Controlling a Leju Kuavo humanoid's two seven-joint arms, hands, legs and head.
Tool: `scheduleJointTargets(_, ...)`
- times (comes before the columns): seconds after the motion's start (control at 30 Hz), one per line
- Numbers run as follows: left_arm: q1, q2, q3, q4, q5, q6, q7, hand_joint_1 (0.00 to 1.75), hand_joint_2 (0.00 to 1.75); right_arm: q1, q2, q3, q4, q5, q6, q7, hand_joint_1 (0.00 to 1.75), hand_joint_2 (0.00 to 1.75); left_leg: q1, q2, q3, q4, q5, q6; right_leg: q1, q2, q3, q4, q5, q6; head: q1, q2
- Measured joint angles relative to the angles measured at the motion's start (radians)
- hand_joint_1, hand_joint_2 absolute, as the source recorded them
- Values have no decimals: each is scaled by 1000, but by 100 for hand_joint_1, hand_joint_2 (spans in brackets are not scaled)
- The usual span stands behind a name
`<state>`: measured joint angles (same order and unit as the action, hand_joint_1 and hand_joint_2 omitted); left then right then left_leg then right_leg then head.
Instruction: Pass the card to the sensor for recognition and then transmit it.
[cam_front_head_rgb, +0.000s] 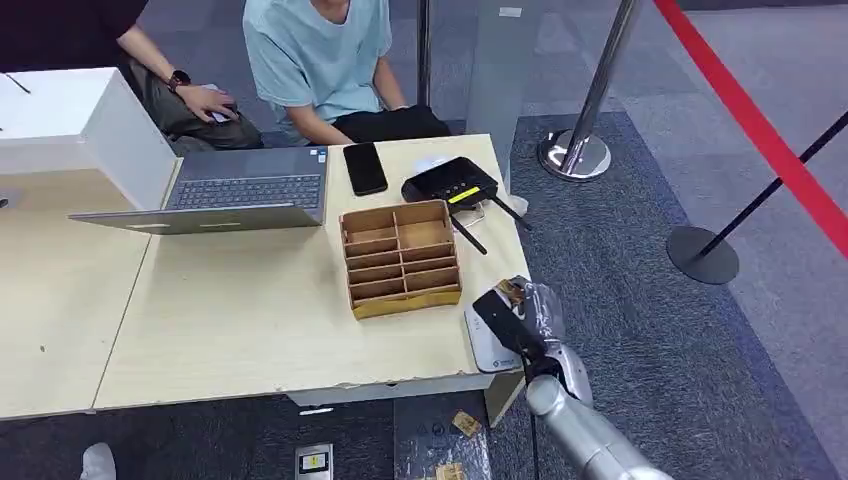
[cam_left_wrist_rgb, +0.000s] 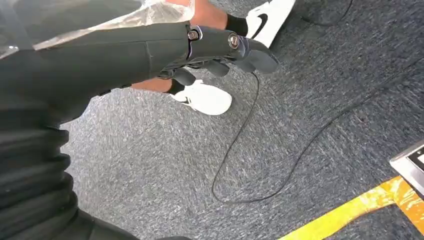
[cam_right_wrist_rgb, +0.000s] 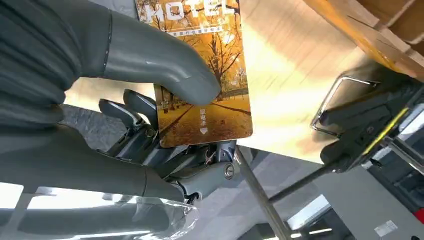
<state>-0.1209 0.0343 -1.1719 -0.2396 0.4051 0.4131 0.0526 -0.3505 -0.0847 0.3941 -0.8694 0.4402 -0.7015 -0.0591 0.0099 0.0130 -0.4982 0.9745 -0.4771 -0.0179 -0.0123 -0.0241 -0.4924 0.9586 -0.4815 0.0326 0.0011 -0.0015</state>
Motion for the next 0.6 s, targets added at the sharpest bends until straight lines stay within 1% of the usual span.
scheduleJointTargets(0.23, 1, 0, 0, 0, -8, -5, -1, 0, 175, -29, -6, -2, -66, 31, 0, 39, 175, 175, 0, 0, 0, 0, 0, 0, 0, 0, 0, 0, 0, 0, 0, 0)
scheduleJointTargets(0.33, 0, 0, 0, 0, -16, -5, -2, 0, 175, -54, -19, -3, -112, 33, 0, 76, 175, 175, 0, 0, 0, 0, 0, 0, 0, 0, 0, 0, 0, 0, 0, 0)
scheduleJointTargets(0.6, 0, -1, 0, 0, -34, -8, -10, 0, 175, -142, -50, 8, -210, 53, 8, 137, 175, 175, 0, 0, -1, 0, 0, 0, 0, 0, -1, 1, 0, 0, 0, 0)
